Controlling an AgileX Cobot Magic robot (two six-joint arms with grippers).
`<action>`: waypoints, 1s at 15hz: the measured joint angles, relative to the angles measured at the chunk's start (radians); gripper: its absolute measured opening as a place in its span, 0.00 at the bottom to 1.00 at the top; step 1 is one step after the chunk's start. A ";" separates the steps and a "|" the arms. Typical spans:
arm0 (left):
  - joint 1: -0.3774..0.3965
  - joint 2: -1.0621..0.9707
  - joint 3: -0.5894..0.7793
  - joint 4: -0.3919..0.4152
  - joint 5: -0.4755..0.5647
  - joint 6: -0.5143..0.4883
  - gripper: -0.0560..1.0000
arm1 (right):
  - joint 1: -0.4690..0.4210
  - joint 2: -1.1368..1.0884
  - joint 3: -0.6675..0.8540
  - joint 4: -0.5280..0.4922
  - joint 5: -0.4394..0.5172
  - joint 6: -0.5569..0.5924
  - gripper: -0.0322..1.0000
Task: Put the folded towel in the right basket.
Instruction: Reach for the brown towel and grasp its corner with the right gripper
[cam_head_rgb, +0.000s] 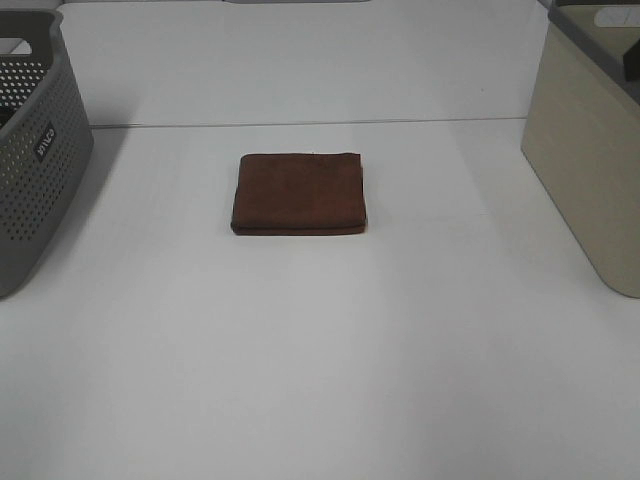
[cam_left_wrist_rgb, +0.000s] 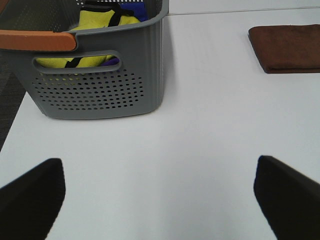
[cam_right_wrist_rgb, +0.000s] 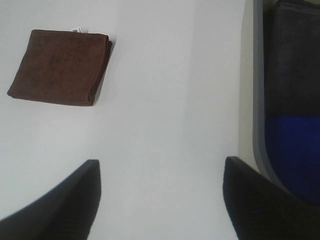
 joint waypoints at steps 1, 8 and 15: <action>0.000 0.000 0.000 0.000 0.000 0.000 0.98 | 0.000 0.082 -0.065 0.008 0.005 -0.010 0.67; 0.000 0.000 0.000 0.000 0.000 0.000 0.98 | 0.086 0.453 -0.404 -0.006 0.006 -0.027 0.67; 0.000 0.000 0.000 0.000 0.000 0.000 0.98 | 0.269 0.769 -0.631 0.070 0.017 -0.022 0.67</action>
